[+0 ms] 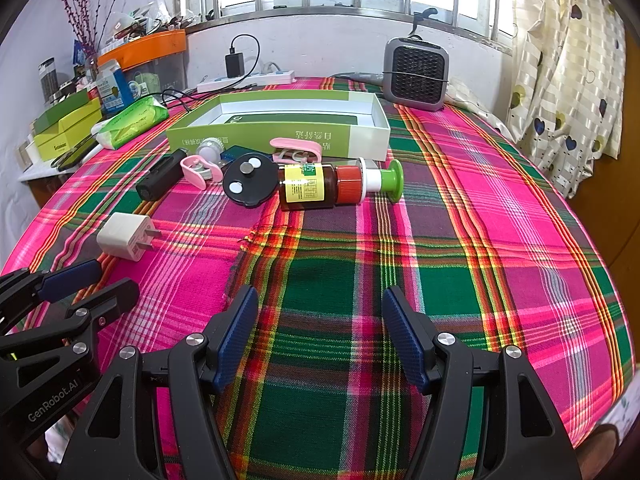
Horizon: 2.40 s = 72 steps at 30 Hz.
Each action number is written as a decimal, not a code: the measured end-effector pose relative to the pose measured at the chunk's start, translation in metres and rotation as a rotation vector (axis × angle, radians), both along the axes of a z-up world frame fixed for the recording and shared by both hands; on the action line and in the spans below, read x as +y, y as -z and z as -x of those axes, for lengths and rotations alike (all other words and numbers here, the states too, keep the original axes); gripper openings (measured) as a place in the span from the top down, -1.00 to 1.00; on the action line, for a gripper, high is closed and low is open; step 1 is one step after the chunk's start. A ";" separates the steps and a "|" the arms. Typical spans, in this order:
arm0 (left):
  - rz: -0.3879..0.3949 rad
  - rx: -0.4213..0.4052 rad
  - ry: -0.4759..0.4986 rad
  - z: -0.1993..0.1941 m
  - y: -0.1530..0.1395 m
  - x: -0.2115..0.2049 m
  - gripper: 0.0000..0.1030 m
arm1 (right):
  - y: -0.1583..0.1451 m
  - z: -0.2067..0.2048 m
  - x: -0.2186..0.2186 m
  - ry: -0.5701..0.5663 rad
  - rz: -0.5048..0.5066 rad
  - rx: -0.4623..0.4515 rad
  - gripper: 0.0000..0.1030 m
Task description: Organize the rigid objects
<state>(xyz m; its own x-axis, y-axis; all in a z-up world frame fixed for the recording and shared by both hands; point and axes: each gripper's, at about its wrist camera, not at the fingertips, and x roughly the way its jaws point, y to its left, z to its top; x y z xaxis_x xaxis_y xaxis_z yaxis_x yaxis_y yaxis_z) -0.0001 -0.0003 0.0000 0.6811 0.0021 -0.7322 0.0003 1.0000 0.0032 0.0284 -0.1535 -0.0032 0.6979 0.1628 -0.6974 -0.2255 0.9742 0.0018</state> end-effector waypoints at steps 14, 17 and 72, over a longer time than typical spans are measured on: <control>0.040 0.028 0.103 0.004 -0.003 0.012 0.17 | 0.000 0.001 0.000 -0.009 -0.003 0.005 -0.26; 0.063 0.034 0.151 0.006 -0.004 0.020 0.17 | -0.002 0.000 -0.005 -0.014 -0.006 0.006 -0.26; -0.043 0.077 0.571 -0.076 -0.010 -0.023 0.17 | -0.002 -0.018 -0.005 -0.056 0.008 0.056 -0.26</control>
<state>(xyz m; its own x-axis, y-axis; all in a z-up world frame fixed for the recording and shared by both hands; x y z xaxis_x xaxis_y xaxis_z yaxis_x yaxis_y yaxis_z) 0.0761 -0.0233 0.0099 0.5274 -0.3195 -0.7872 0.5420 0.8401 0.0222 0.0462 -0.1587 -0.0008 0.6477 0.1948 -0.7365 -0.2797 0.9601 0.0079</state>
